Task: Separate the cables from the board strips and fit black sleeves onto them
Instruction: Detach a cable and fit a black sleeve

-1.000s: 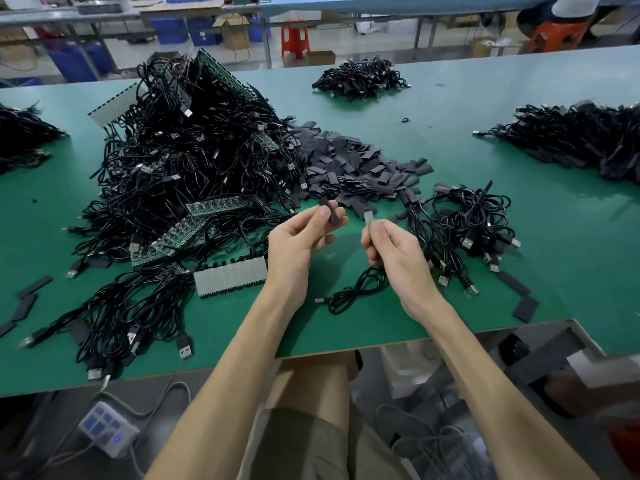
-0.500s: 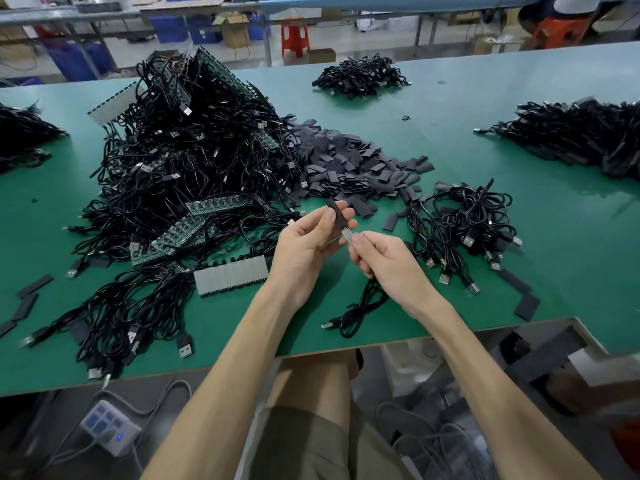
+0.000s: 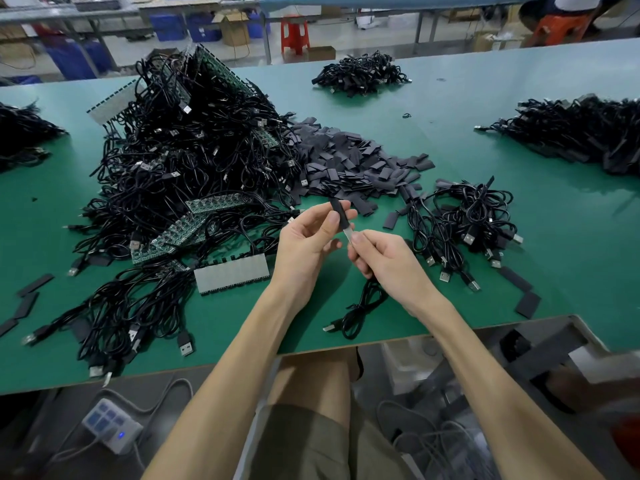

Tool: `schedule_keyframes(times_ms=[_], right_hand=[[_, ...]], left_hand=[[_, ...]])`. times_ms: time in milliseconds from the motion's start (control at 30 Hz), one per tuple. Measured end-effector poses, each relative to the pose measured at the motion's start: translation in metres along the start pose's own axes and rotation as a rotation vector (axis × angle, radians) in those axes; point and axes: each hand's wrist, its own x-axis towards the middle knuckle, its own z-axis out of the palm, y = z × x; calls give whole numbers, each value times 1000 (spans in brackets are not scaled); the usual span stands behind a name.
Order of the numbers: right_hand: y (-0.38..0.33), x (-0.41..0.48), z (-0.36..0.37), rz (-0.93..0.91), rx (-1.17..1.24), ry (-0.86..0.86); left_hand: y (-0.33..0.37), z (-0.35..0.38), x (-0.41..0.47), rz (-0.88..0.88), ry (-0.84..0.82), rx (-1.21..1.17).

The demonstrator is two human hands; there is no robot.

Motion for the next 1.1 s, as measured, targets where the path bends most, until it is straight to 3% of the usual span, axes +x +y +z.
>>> schedule_keyframes(times_ms=[333, 467, 733, 867, 1100], right_hand=[[-2, -1, 1, -11, 0, -6], [0, -1, -1, -33, 31, 18], [1, 0, -3, -33, 199, 40], [3, 2, -3, -24, 132, 45], [2, -1, -4, -27, 113, 77]], left_hand=[[-4, 0, -2, 111, 23, 171], [-8, 0, -1, 44, 2, 224], [-7, -1, -2, 25, -6, 162], [-5, -5, 0, 27, 58, 31], [-6, -2, 0, 18, 32, 104]])
